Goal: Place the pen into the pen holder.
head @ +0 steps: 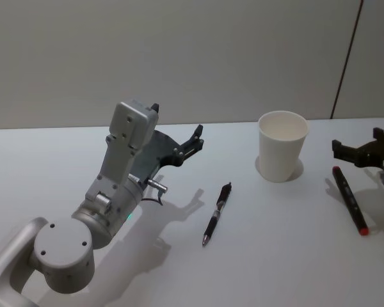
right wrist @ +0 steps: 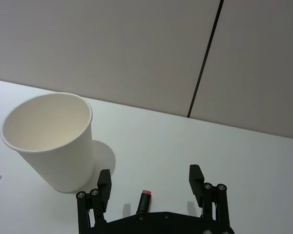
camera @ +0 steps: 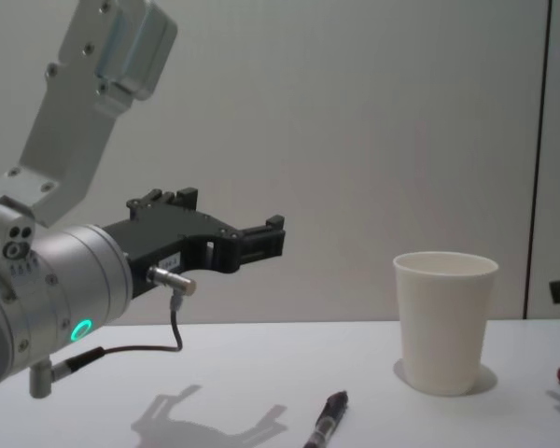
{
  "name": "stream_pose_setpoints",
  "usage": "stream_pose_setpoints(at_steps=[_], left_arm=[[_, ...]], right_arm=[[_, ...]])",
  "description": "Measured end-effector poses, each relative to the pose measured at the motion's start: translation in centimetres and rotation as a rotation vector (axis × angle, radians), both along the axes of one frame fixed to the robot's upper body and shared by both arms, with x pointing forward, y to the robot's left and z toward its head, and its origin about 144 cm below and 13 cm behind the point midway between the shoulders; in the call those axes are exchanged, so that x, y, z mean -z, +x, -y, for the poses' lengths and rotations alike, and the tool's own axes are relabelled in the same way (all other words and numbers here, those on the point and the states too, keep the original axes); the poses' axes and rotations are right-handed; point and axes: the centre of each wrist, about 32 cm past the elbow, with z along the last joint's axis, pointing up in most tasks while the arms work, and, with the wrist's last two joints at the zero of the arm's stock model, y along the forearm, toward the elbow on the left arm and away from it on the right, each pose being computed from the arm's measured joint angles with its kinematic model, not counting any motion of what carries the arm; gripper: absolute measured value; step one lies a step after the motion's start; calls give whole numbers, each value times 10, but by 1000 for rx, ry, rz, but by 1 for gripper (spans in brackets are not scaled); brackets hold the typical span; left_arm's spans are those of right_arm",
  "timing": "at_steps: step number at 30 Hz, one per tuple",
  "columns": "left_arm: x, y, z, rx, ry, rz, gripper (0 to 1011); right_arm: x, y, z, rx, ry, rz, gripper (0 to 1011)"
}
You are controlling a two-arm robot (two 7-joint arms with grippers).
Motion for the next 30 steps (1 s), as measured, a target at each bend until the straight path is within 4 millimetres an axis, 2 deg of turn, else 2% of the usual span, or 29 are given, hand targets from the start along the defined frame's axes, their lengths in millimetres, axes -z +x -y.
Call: stream_pose_setpoints(at_steps=[10, 30], left_arm=[[0, 0, 0, 0, 0, 0, 1001], [0, 0, 0, 0, 0, 0, 1001]], right_arm=[[-4, 15, -3, -26, 21, -121, 1001], [-9, 12, -19, -33, 9, -265, 1001]])
